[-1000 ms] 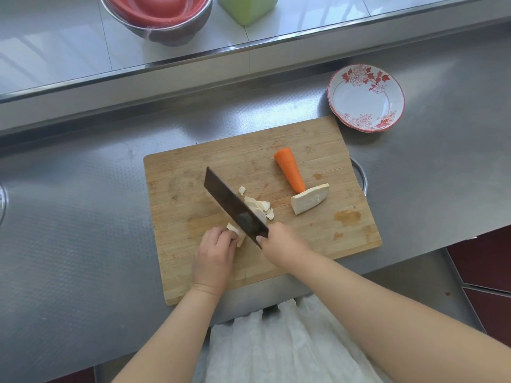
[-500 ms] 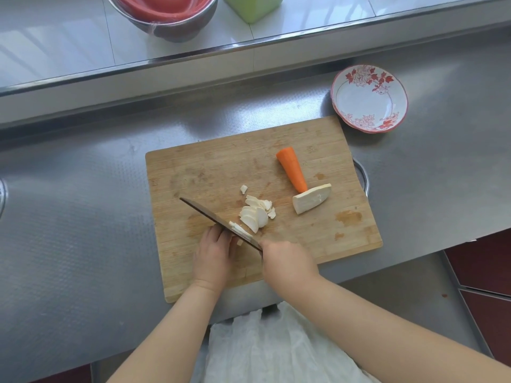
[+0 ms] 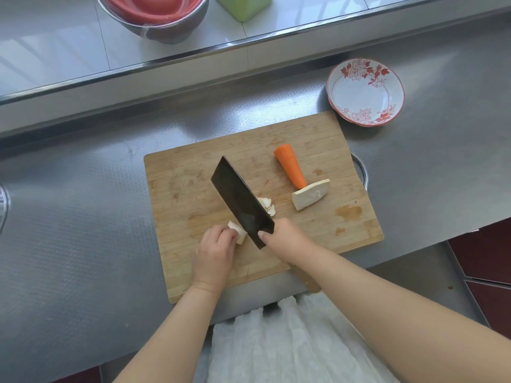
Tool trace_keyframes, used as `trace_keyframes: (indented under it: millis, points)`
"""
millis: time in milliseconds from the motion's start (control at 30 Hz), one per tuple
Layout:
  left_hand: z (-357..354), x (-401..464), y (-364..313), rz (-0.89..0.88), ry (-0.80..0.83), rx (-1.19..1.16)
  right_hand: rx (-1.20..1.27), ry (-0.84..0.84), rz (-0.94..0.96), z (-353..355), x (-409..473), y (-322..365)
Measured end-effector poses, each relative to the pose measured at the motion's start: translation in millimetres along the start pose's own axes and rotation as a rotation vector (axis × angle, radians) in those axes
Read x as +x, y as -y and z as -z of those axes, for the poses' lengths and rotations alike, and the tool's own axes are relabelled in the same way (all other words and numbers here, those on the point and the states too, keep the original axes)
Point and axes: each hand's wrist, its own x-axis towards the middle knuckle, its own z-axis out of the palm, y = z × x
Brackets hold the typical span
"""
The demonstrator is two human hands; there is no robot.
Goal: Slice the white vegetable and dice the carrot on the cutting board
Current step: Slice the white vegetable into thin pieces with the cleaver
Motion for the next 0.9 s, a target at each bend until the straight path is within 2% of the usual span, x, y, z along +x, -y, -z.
trace_keyframes:
  millis: [67,200,267,500,900]
  points:
    - [-2,1,1,0.012,0.013,-0.014,-0.070,-0.020,0.046,2,-7,-1]
    - [-4,2,1,0.038,0.010,0.019,-0.405,-0.105,0.216,-5,-32,-5]
    - [-3,1,1,0.027,0.004,0.035,-0.476,-0.106,0.231,-9,-40,-3]
    - [-2,2,0,0.001,-0.027,0.051,-0.533,-0.078,0.199,-9,-53,6]
    - [-10,1,7,-0.004,-0.064,-0.022,-0.484,-0.045,0.098,-20,-33,20]
